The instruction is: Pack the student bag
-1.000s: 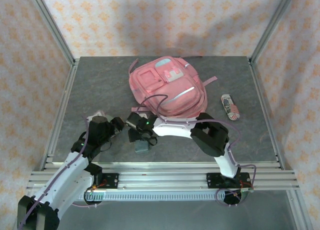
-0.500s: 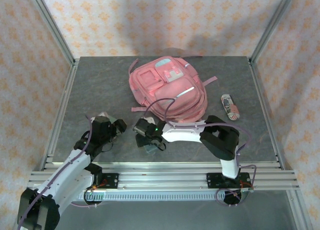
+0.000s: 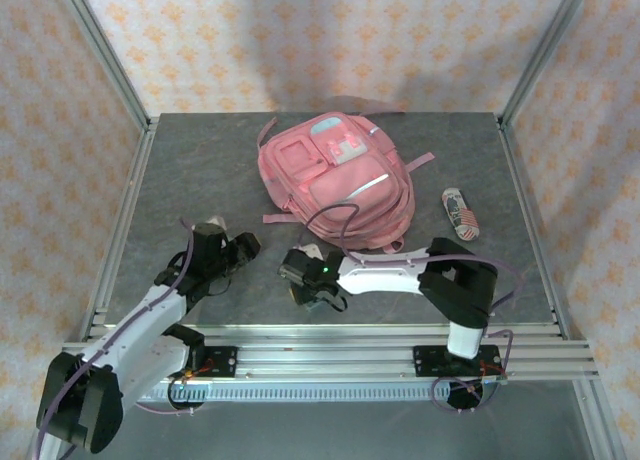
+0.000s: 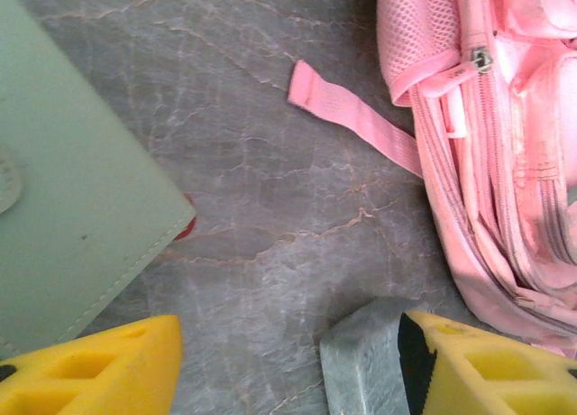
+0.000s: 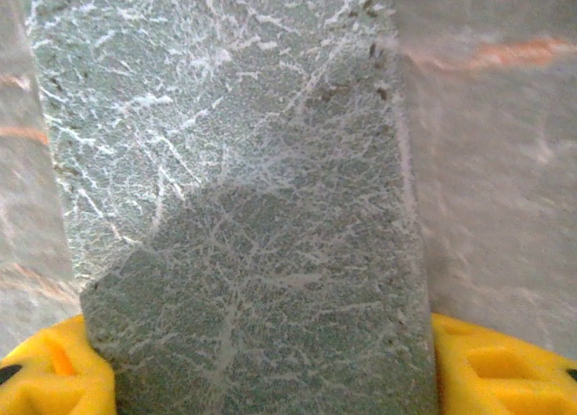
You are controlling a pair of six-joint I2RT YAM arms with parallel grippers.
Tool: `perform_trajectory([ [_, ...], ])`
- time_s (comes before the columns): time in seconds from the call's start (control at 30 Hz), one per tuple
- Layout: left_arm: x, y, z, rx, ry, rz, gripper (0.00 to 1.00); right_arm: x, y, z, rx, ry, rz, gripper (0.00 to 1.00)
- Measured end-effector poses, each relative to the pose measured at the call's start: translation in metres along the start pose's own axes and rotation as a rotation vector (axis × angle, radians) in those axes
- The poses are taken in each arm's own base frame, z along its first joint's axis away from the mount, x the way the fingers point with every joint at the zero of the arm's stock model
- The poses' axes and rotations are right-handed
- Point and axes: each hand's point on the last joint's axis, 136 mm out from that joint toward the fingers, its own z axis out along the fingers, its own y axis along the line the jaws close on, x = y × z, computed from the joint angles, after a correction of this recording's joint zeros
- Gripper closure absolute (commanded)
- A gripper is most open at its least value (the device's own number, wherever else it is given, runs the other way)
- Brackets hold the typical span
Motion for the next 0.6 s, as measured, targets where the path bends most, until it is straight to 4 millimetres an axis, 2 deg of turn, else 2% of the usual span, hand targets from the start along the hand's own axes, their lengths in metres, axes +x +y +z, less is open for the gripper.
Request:
perform_trajectory([
  [0.07,-0.004,-0.007,0.002,0.008,0.009,0.016,0.37,0.002,-0.006,-0.011,0.004,-0.006,-0.004,0.54],
  [0.13,-0.010,-0.016,0.003,0.017,0.012,0.039,0.38,-0.005,-0.008,-0.029,-0.016,-0.038,0.008,0.55],
  [0.27,-0.020,-0.046,0.007,0.050,0.022,0.120,0.37,-0.044,-0.020,-0.082,-0.110,-0.181,0.104,0.55],
  [0.4,-0.016,-0.089,0.018,0.093,0.060,0.260,0.36,-0.085,-0.062,-0.134,-0.161,-0.343,0.253,0.55],
  [0.5,-0.010,-0.125,0.032,0.114,0.084,0.385,0.35,-0.099,-0.104,-0.155,-0.145,-0.421,0.361,0.55],
  [0.6,-0.001,-0.161,0.049,0.131,0.101,0.516,0.34,-0.101,-0.144,-0.163,-0.098,-0.455,0.452,0.55],
])
